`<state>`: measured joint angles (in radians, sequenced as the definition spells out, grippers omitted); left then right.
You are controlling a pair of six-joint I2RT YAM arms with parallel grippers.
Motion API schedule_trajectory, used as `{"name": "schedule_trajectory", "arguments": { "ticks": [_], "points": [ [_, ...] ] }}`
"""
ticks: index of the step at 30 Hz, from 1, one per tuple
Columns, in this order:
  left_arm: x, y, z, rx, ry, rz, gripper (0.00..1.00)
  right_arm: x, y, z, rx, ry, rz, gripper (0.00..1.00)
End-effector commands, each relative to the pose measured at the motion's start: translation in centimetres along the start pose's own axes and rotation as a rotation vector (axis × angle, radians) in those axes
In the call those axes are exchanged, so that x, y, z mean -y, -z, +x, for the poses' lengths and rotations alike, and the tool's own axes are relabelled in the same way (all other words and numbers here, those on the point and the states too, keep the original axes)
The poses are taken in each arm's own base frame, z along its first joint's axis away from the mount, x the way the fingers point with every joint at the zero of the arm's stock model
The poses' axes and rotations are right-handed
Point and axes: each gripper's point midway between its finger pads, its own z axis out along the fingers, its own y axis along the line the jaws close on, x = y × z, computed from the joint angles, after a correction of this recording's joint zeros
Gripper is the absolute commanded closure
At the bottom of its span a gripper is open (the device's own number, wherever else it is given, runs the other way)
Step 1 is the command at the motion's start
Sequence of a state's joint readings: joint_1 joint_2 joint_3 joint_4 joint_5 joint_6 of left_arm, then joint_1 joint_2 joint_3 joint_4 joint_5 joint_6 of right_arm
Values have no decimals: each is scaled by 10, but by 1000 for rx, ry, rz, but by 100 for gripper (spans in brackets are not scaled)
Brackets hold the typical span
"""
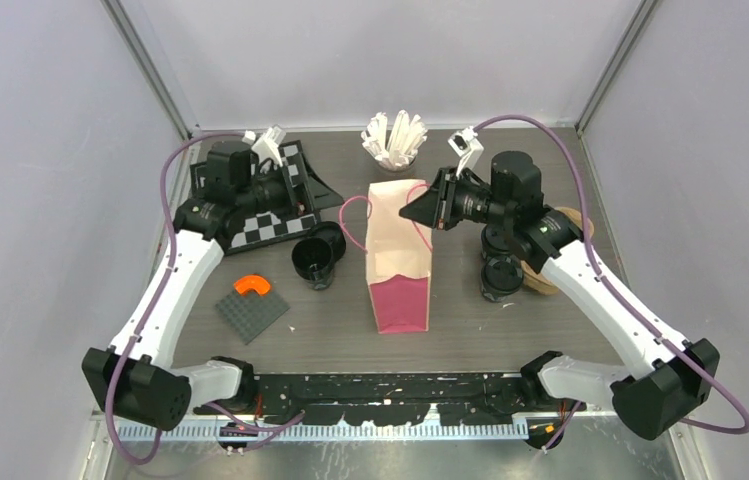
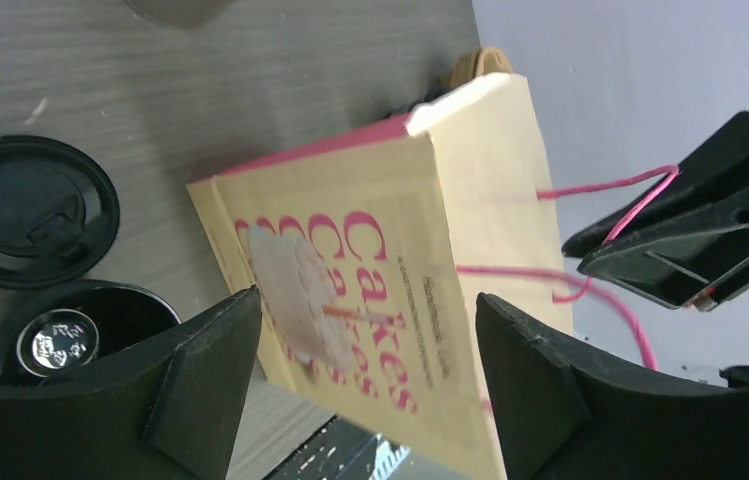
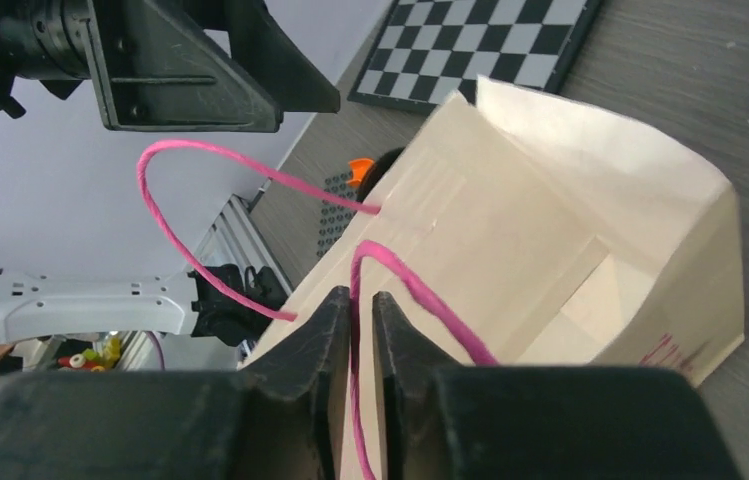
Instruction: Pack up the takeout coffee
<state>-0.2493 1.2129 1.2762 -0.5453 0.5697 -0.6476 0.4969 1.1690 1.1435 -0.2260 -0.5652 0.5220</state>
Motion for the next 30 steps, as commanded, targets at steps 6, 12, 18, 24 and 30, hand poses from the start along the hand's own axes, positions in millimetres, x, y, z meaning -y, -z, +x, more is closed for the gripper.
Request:
{"name": "schedule_trajectory", "arguments": {
  "ticks": [6,12,18,24,30],
  "points": [
    [46,21,1,12,-109,218,14,1,32,-7,66,36,128,67],
    [60,32,4,6,-142,222,11,3,49,-4,76,10,193,62],
    [70,33,16,13,-215,146,11,10,63,-8,87,-22,295,62],
    [67,27,21,13,-249,107,13,15,67,-7,99,-45,329,62],
    [85,30,28,12,-269,168,12,0,67,-17,133,-67,281,48]
  ]
}}
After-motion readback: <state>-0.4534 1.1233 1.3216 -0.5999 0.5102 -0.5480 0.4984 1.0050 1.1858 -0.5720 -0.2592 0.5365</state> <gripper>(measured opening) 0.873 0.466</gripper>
